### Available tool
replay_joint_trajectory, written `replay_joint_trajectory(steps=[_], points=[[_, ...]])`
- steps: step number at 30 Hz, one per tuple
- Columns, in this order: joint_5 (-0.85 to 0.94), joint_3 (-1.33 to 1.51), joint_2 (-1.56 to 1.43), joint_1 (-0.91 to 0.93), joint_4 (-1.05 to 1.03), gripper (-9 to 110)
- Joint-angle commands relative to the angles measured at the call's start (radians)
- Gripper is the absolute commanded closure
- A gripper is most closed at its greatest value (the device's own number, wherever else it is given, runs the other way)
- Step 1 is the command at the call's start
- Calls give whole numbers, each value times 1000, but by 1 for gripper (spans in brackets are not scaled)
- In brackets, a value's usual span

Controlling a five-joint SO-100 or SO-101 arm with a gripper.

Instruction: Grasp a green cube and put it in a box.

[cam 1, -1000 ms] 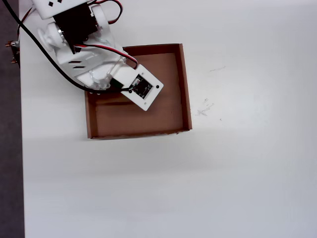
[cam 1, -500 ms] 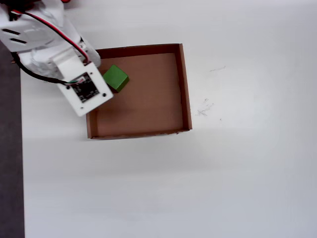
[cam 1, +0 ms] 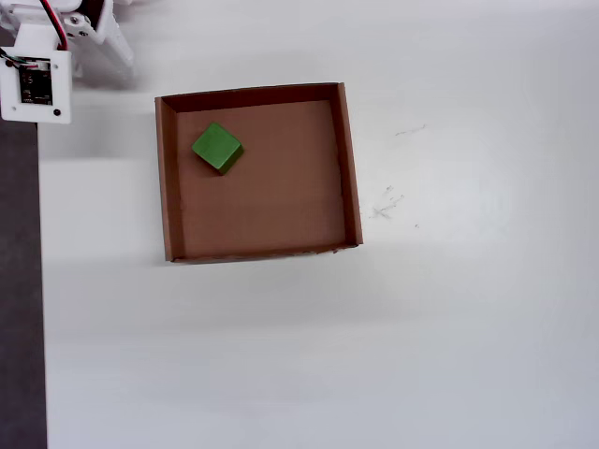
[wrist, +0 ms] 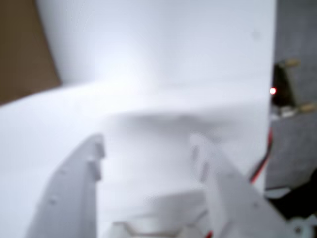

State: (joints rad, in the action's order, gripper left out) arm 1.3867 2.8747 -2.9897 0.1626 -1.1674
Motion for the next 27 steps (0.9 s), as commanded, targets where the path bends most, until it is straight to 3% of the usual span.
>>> replay_joint_trajectory(steps=[1, 9, 14, 27], points=[[-60, 35, -89, -2, -28, 77], [-189, 98, -141, -12, -38, 77], [-403, 98, -195, -29, -63, 77], [-405, 98, -195, -26, -63, 77]])
